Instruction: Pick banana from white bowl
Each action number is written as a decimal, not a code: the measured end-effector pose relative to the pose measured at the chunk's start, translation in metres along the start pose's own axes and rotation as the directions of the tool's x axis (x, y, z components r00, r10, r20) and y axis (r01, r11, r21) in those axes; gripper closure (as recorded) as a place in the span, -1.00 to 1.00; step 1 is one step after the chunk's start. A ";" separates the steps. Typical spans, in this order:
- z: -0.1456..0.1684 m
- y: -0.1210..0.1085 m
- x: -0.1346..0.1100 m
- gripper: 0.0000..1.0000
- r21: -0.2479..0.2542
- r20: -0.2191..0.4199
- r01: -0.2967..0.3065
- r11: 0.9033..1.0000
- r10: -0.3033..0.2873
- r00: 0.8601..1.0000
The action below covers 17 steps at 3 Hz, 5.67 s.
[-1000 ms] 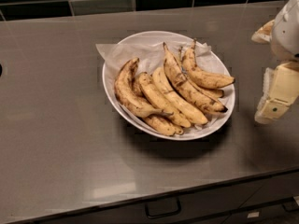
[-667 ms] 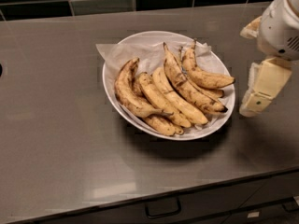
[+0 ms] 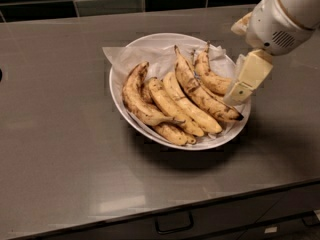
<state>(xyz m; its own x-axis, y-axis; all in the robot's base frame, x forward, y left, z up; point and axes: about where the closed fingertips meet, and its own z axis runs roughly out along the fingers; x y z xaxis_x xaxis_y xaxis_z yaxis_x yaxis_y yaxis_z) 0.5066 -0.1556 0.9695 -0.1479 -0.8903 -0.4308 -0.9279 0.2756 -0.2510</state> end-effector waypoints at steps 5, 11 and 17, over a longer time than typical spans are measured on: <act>0.053 0.002 -0.037 -0.76 -0.091 0.070 -0.026 0.995 0.033 0.997; 0.049 0.005 -0.046 -0.60 0.116 0.151 -0.230 0.966 0.211 0.966; 0.055 0.002 -0.053 -0.20 0.169 0.082 -0.210 0.963 0.199 0.977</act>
Offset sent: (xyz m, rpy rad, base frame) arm 0.0117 0.0180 -0.0142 0.0640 0.0336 -0.0121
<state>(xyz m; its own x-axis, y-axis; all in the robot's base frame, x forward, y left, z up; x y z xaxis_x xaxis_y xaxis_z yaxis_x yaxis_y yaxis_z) 0.5319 -0.0878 0.9439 -0.3012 -0.7848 -0.5416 -0.8044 0.5141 -0.2976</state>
